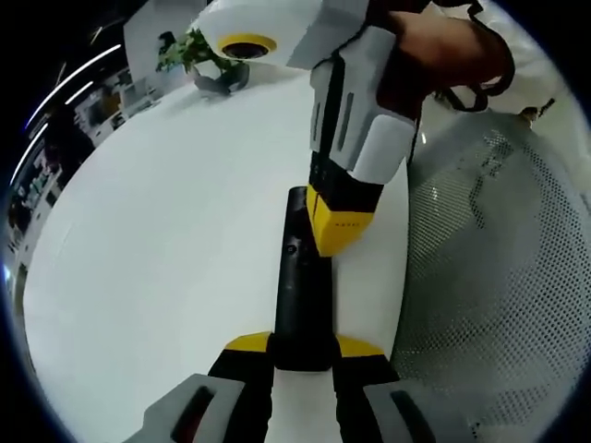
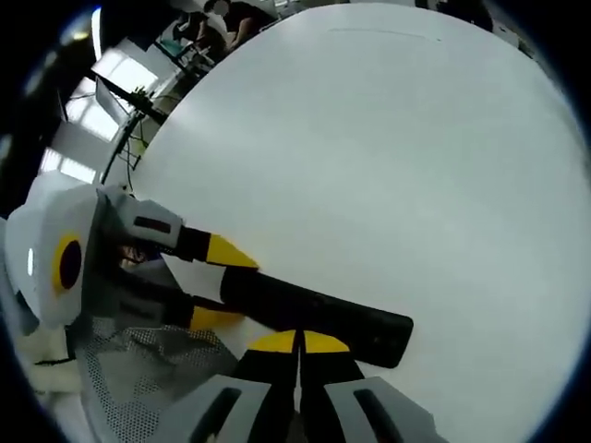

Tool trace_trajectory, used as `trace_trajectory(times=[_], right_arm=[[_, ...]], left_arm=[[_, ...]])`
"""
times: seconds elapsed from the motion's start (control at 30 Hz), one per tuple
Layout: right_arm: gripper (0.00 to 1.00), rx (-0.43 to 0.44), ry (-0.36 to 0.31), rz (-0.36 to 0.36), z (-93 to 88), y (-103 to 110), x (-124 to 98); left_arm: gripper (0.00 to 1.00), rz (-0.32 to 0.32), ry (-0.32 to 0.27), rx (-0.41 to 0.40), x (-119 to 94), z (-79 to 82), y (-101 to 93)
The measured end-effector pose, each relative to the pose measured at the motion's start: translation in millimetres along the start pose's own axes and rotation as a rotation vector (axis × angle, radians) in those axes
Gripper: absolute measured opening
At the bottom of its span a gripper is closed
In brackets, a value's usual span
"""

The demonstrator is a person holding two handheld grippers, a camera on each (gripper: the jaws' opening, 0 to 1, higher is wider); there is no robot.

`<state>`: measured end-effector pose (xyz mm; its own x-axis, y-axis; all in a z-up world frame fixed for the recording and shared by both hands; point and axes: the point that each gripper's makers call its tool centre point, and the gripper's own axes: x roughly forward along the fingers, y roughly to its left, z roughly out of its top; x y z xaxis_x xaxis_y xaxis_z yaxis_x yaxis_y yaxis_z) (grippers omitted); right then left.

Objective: Press the specified remote control buttons in sequence, fully releasing each button before pressing the next.

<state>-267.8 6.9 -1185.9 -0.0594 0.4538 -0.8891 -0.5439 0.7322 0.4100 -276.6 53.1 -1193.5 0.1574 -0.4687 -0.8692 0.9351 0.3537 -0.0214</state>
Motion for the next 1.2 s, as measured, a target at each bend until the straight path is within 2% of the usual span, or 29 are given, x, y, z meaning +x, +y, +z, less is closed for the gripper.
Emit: trace_trajectory(times=[0.1,0.23,0.33,0.43,0.63,0.8,1.03,1.2], right_arm=[[0.0,0.002,-0.043,0.02,9.7,4.1,-3.1],[0.0,-0.009,-0.043,0.034,18.1,6.7,-1.0],[0.0,-0.012,-0.023,0.053,15.6,12.3,3.2],[0.0,-0.037,-0.011,0.035,13.1,10.6,5.9],[0.0,0.003,0.0,0.045,13.1,8.3,5.7],[0.0,-0.049,-0.023,0.008,12.1,10.5,6.2],[0.0,-0.004,-0.031,0.02,14.4,7.0,6.5],[0.0,-0.008,-0.051,0.028,18.1,8.8,5.2]], left_arm=[[0.24,0.001,0.006,0.002,-0.2,0.4,-0.6],[0.24,0.002,0.001,-0.002,0.3,0.1,-0.2],[0.24,0.002,-0.004,-0.003,0.0,0.2,-0.4],[0.24,0.001,-0.004,0.0,-0.4,0.3,-0.7],[0.24,0.002,-0.013,-0.006,-0.5,0.1,-0.5],[0.24,-0.002,-0.02,-0.011,-0.7,0.3,-0.4],[0.24,-0.007,-0.018,0.002,-0.4,0.6,-0.5],[0.24,-0.008,-0.025,0.004,-0.7,0.5,-0.4]])
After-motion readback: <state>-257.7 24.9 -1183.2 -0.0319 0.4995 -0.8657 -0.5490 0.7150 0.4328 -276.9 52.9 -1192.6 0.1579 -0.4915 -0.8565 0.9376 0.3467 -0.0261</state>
